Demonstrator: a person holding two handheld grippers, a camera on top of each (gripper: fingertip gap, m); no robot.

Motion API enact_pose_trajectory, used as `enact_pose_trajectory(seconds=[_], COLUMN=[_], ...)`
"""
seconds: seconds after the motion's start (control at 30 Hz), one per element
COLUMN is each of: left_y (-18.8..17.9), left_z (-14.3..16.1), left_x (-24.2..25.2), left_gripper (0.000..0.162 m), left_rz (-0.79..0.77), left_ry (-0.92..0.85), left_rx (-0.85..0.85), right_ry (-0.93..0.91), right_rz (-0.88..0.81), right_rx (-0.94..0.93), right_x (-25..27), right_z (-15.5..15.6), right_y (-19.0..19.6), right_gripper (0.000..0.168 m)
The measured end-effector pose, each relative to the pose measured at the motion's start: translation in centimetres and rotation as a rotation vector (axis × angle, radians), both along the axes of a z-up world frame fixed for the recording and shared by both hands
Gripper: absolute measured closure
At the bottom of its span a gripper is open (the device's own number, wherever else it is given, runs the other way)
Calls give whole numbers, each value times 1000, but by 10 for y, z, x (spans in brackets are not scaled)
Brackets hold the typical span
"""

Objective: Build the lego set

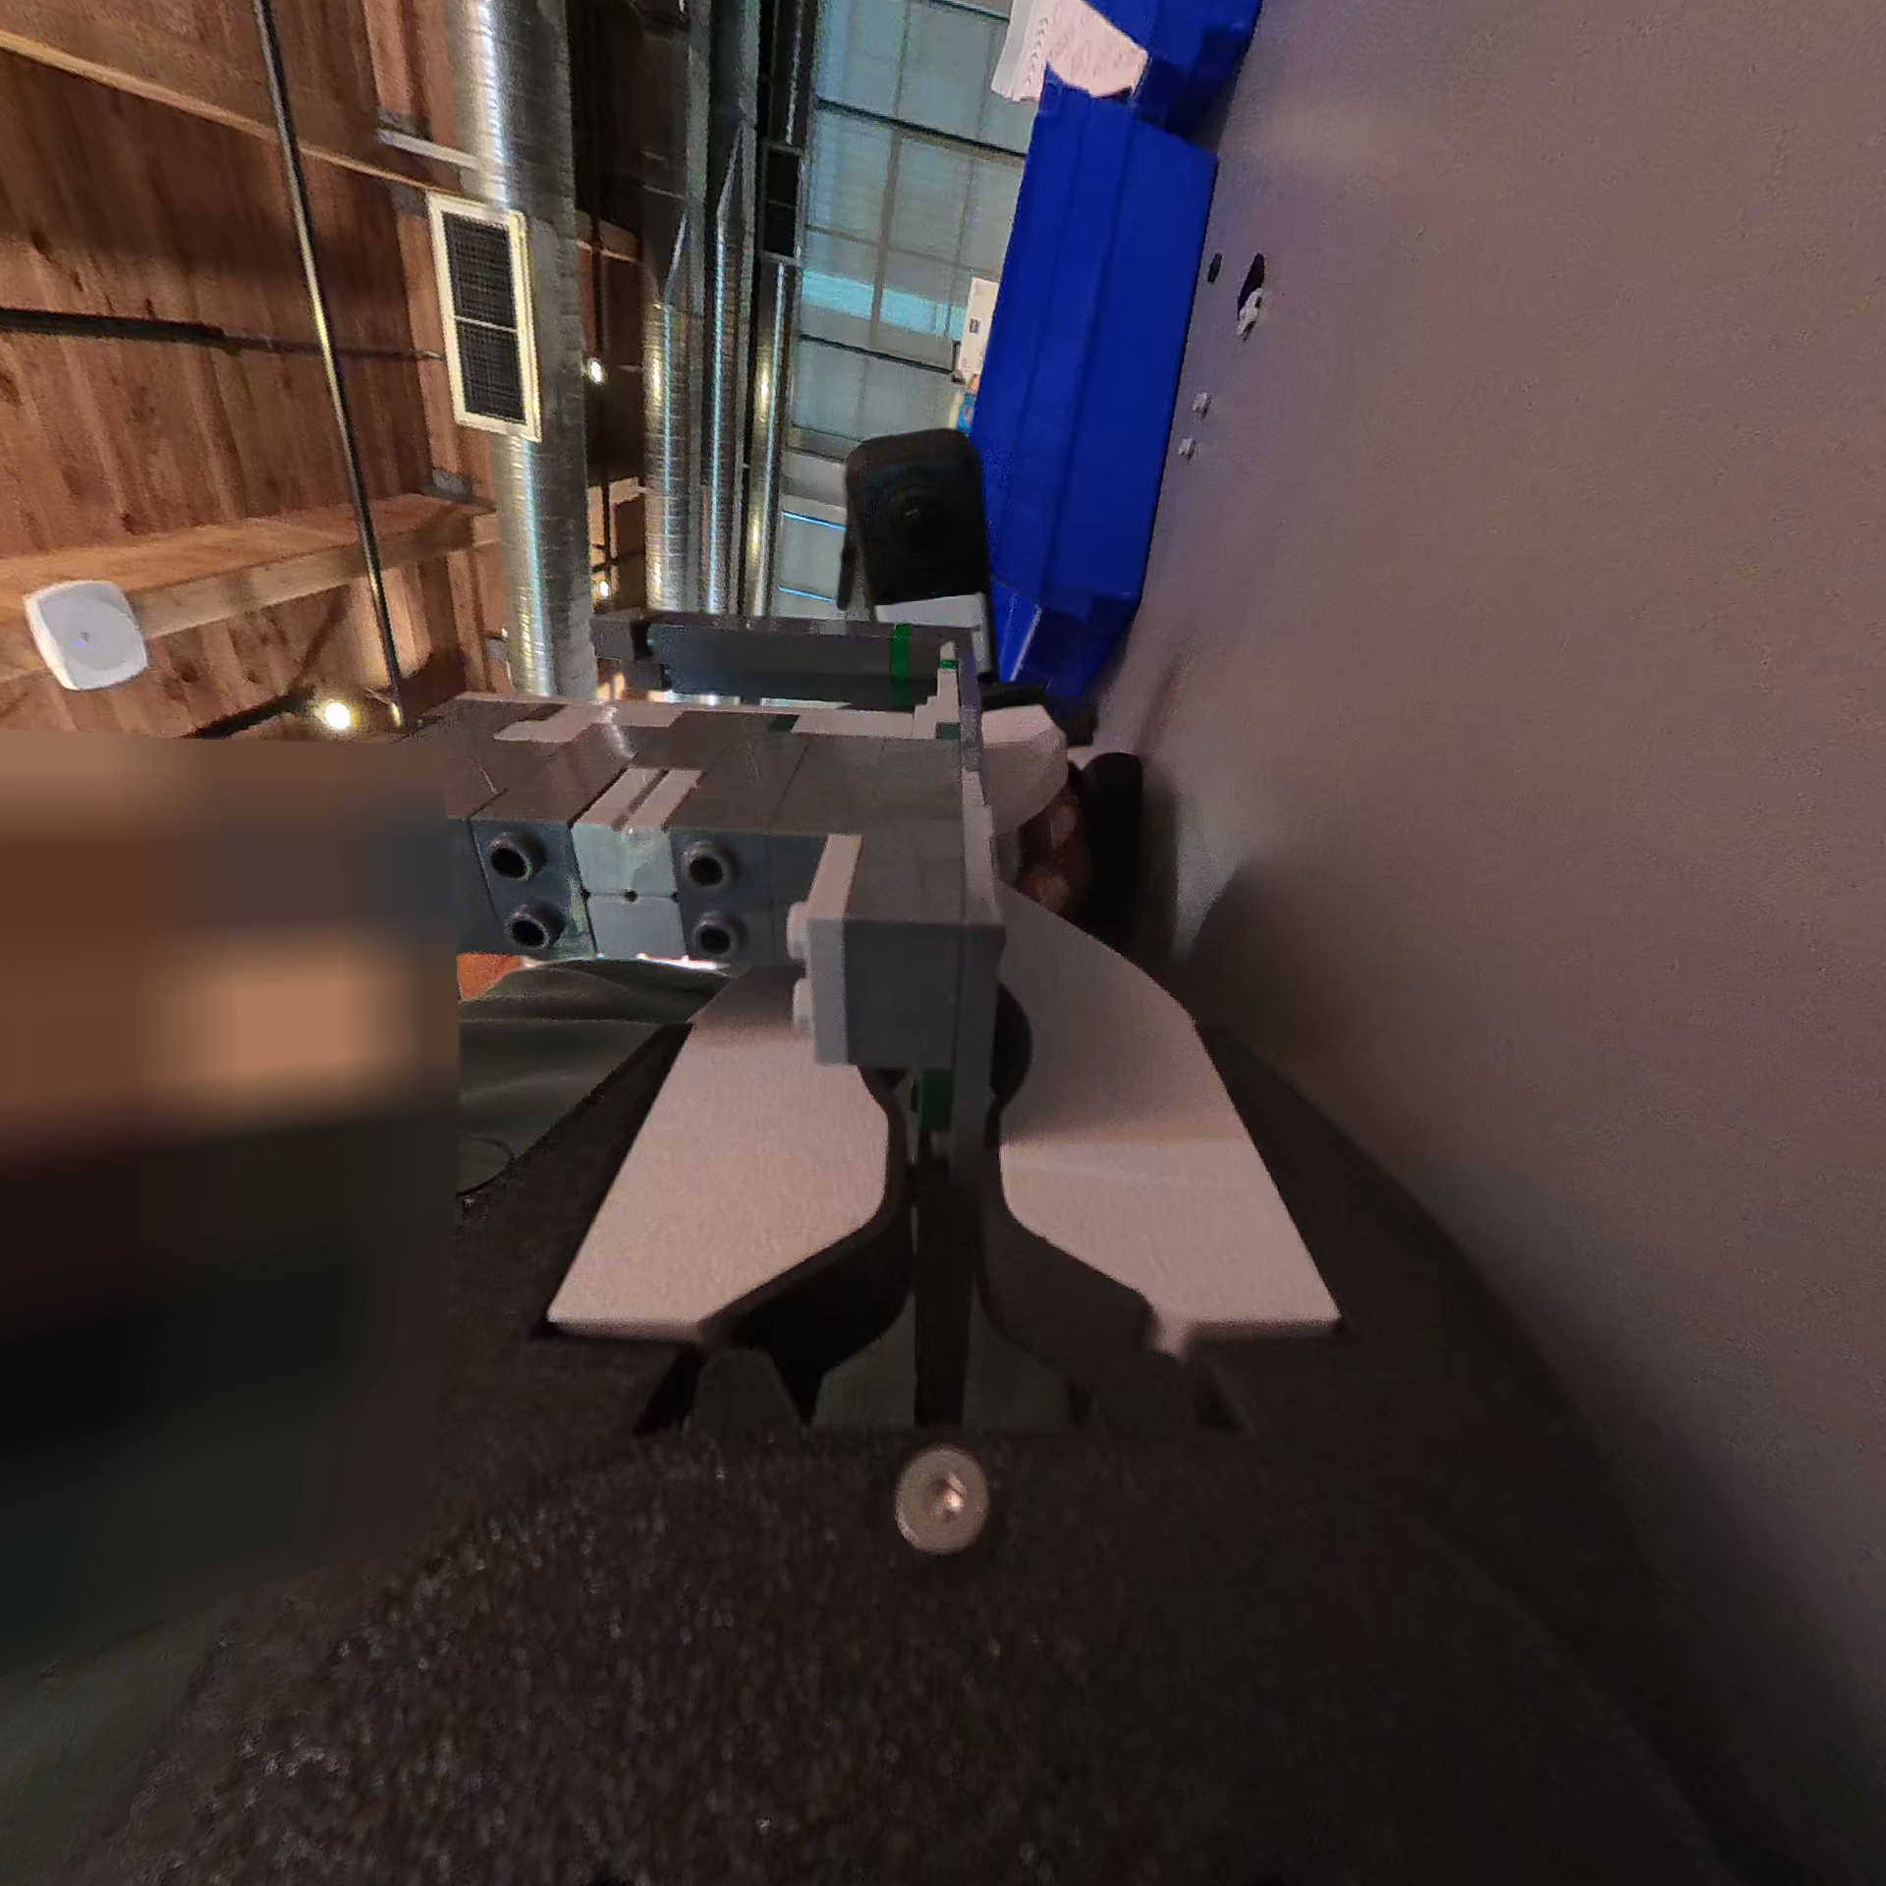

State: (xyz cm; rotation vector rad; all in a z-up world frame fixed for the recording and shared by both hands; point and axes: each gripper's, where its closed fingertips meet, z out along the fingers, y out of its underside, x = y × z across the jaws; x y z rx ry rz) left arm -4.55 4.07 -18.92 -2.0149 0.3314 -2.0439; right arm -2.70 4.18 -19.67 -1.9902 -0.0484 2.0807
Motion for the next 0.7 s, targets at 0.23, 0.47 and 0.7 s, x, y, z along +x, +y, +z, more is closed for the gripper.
enact_pose_trajectory(seconds=[0.23, 0.47, 0.7], left_y=[26, 28, 52], left_z=[22, 70, 53], left_x=[-37, -30, -21], left_gripper=[129, 119, 71], left_rz=[12, -151, -53], left_ry=[304, 345, 200], left_rx=[567, 674, 157], right_ry=[26, -33, -34], right_rz=[-29, -29, -33], right_rx=[-18, 47, 102], right_x=[10, 5, 2], right_z=[-1, -7, -4], right_y=[5, 9, 14], right_gripper=[160, 160, 160])
